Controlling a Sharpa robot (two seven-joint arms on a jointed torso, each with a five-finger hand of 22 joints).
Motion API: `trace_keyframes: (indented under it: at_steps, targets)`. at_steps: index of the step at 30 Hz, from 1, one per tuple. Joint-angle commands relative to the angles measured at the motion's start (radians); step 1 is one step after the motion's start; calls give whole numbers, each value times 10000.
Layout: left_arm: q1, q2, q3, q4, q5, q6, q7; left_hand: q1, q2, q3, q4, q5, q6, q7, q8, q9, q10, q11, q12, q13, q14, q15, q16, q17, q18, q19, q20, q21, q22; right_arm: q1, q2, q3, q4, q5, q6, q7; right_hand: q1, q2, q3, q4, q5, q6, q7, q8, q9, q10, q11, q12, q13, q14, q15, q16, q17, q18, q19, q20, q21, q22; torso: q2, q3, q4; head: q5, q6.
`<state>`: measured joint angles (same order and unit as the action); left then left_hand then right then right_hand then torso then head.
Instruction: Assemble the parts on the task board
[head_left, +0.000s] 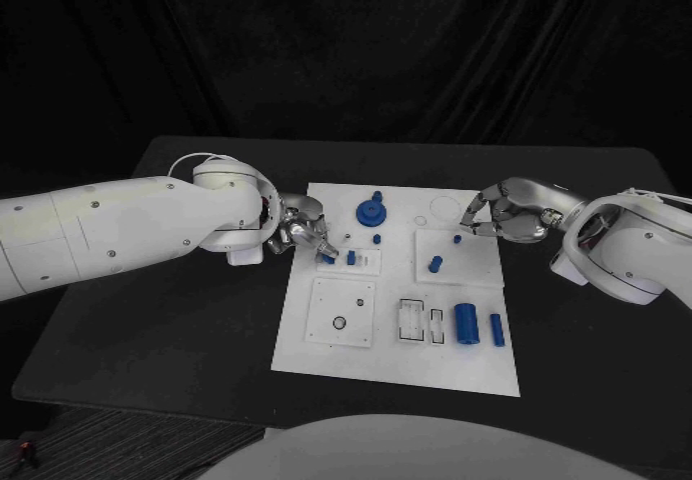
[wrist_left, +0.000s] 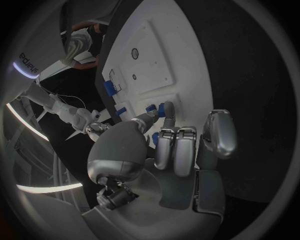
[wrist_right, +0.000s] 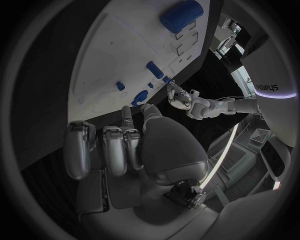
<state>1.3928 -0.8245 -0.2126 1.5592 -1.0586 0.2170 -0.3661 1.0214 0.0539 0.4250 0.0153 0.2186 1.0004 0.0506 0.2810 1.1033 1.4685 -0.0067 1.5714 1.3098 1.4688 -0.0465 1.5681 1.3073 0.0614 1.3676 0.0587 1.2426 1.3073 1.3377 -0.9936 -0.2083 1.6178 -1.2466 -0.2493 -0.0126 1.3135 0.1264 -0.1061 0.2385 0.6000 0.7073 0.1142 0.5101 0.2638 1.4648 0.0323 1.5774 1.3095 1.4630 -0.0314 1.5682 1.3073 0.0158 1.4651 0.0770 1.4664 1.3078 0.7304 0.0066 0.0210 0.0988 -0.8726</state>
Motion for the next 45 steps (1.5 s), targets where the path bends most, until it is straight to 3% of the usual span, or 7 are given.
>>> trace_keyframes:
  at_steps: [1,10,20,45]
  targets:
    - [30,35,3,26,-360,-51,65,51,40,-18,2,48,-41,-36,18,-18,1023,-58,-6,2610,1020,-70,26,2635,148,38,14,11,1622,-25,-10,6,12,-14,-13,-229,60,3,28,-50,66,88,-14,-32,-16,1060,-34,-66,2612,1078,-17,26,2635,143,390,-2,-32,2229,0,6,-3,21,0]
    - [30,115,1,-24,-541,-83,31,31,69,-32,49,75,-45,-30,23,-23,1023,-52,-6,2610,1020,-67,26,2635,135,73,13,63,1639,-25,1,6,18,-14,10,-258,79,0,43,-65,72,91,-12,-35,-20,1060,-33,-66,2612,1078,-16,26,2635,144,388,-1,-37,2228,19,-8,-17,33,0]
    - [27,156,0,-82,-565,-179,32,18,97,-38,84,114,-34,-29,36,-23,1023,-51,-6,2610,1020,-67,26,2635,132,82,13,73,1642,-25,12,6,20,-14,22,-277,112,4,71,-89,83,95,-13,-40,-26,1060,-34,-66,2612,1078,-16,26,2635,148,379,0,-53,2222,36,-23,14,14,0]
    - [13,58,-3,-26,-568,-108,24,19,112,-39,98,145,-21,-35,49,-21,1023,-52,-6,2610,1020,-67,26,2635,136,75,12,57,1638,-24,1,6,25,-14,39,-317,147,1,97,-116,88,99,-13,-43,-31,1060,-34,-66,2612,1078,-16,26,2635,148,379,1,-53,2223,9,-7,-5,-15,0]
